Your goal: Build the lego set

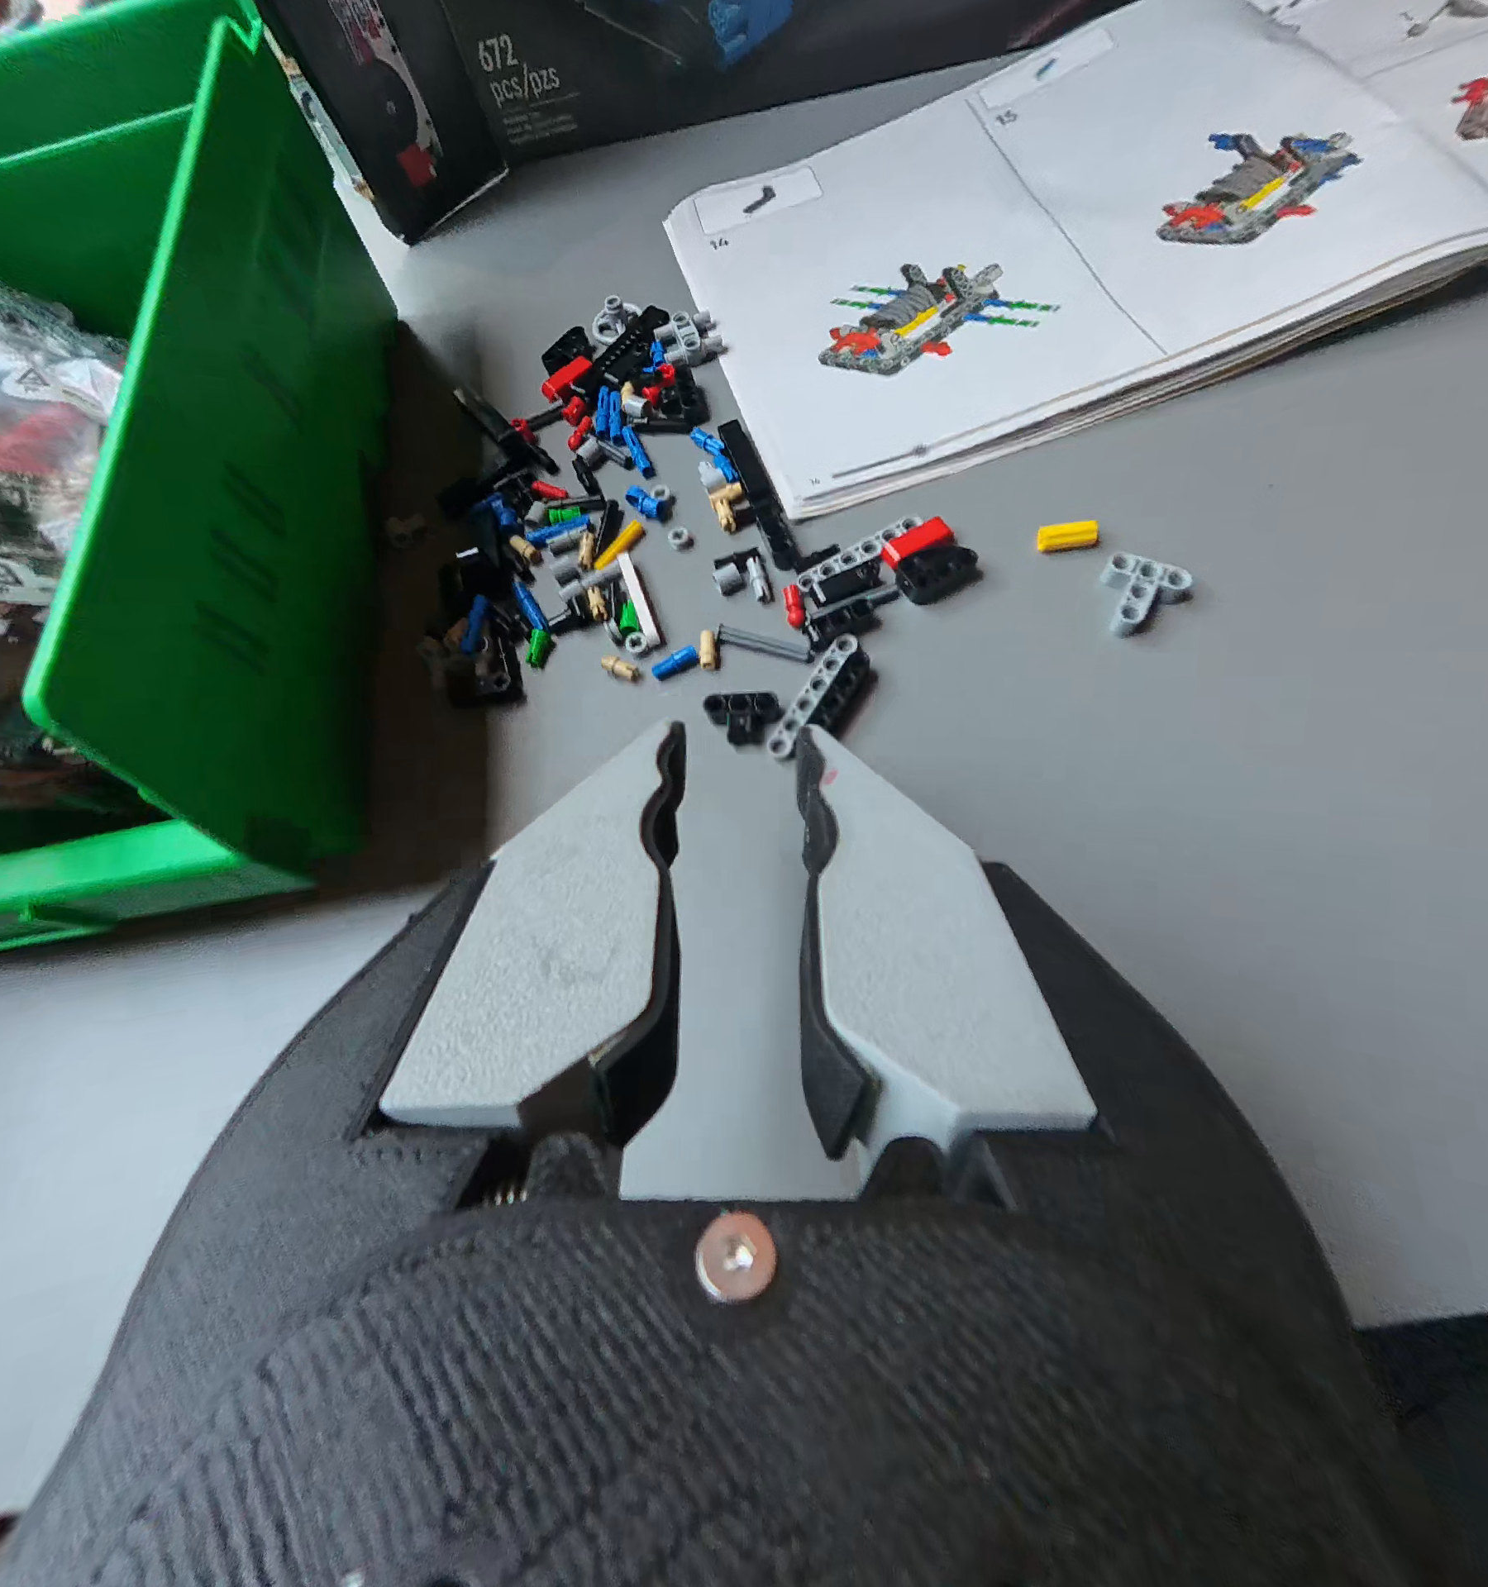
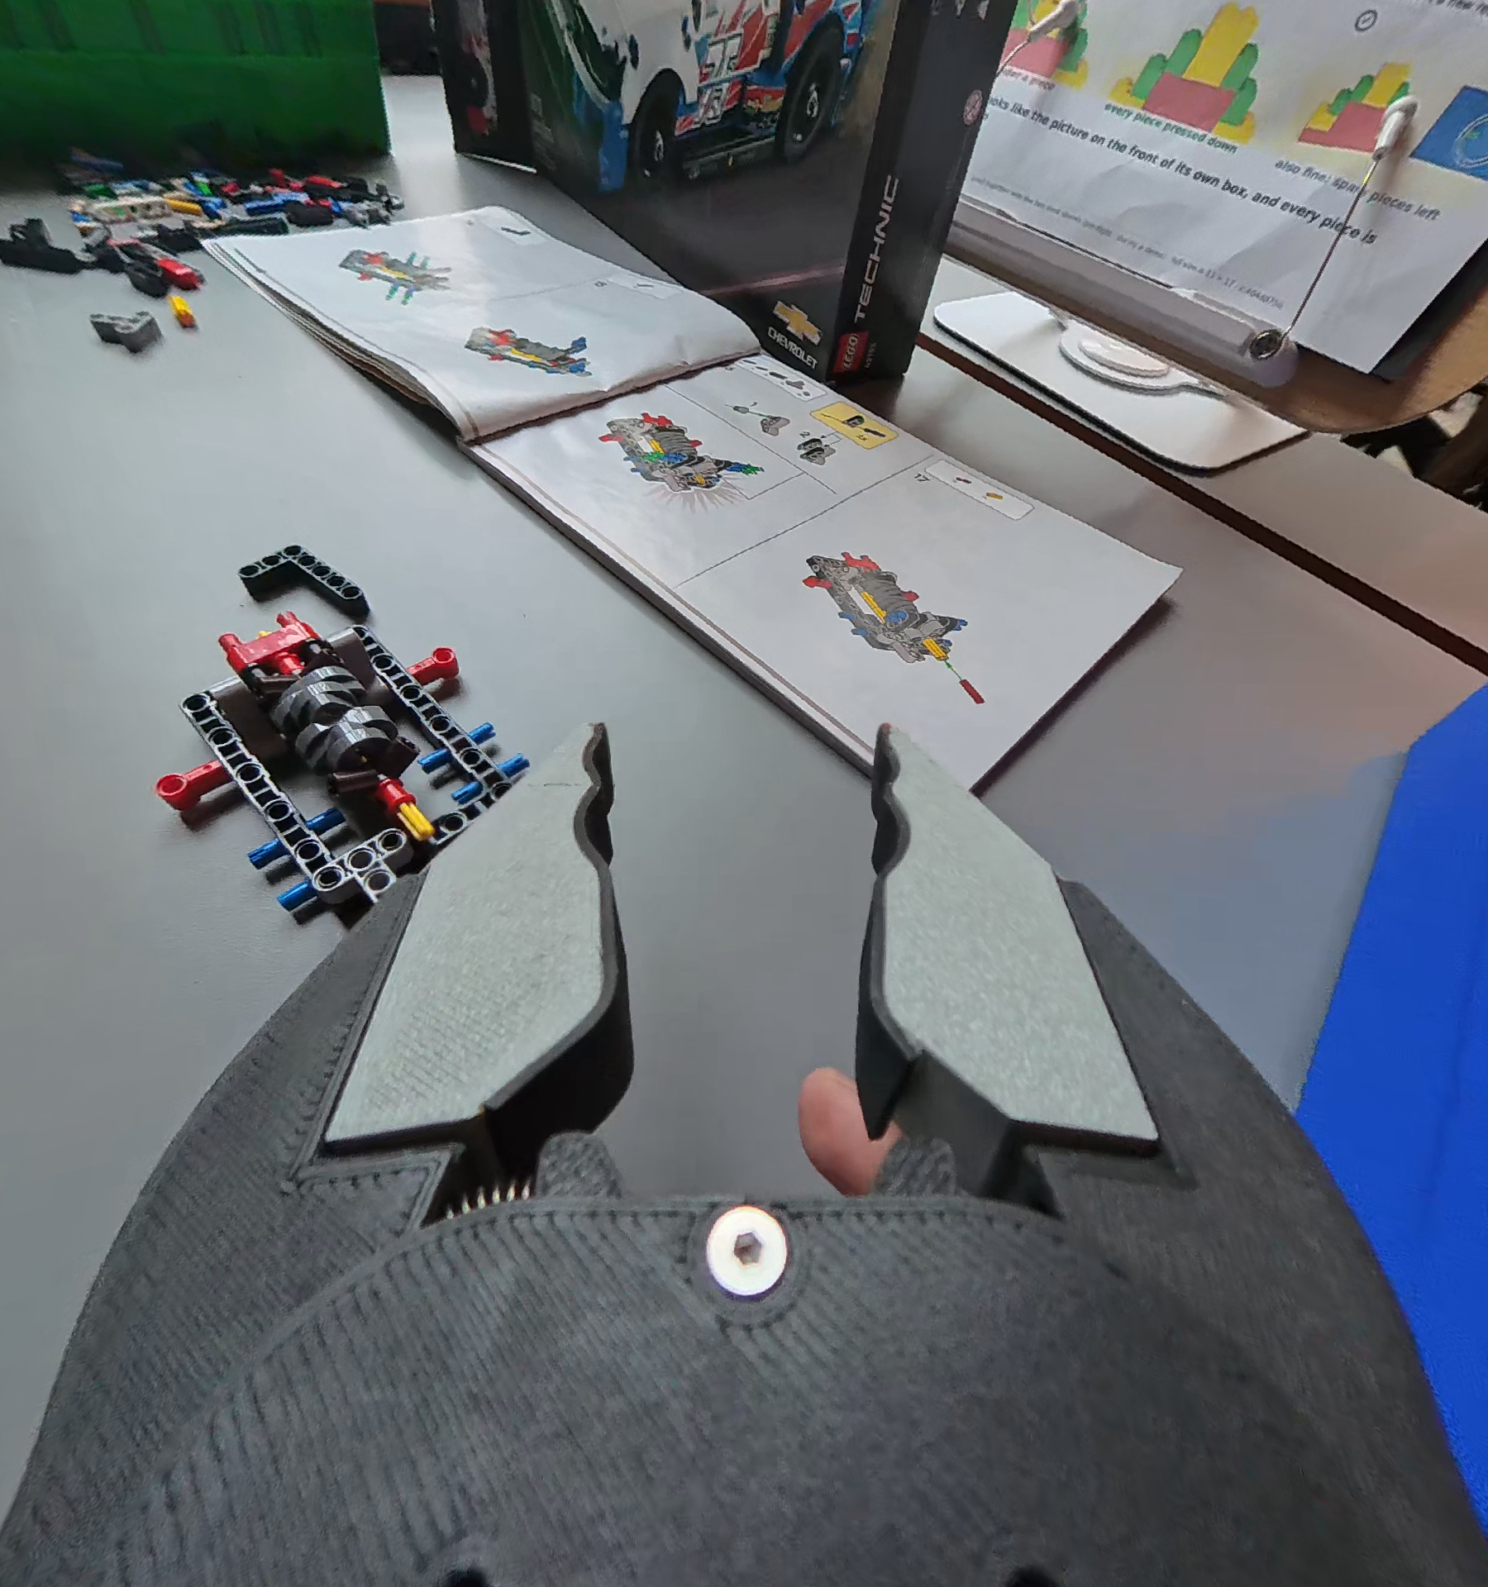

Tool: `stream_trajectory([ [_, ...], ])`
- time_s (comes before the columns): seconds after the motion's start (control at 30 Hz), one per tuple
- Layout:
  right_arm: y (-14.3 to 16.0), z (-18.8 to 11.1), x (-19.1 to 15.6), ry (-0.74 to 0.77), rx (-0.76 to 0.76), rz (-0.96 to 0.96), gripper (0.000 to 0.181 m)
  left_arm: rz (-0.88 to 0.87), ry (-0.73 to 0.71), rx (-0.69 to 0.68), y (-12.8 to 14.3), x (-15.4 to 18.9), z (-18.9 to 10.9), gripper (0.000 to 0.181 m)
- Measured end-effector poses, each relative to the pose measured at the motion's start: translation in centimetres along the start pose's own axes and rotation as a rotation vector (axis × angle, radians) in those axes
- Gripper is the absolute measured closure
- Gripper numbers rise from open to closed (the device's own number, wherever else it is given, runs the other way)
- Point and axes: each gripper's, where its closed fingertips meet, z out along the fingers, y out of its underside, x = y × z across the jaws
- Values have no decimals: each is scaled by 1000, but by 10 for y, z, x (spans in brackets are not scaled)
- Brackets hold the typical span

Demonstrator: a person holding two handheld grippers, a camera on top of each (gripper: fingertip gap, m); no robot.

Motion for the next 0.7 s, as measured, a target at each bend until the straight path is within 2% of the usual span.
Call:
stream_trajectory([
  [0.13, -5, 2, 5, -11, 26, 17, 123, -36, -25, 7, 17, 8, -21, 158],
  [0.27, -10, -2, 3, -25, 66, 32, 124, -64, -34, -19, 31, 5, -26, 161],
  [0.5, -14, -8, 2, -50, 104, 93, 123, -30, -34, -21, 9, -23, -14, 165],
  [0.7, -13, -7, 2, -64, 99, 107, 123, -16, 36, -99, -22, -46, 26, 166],
])
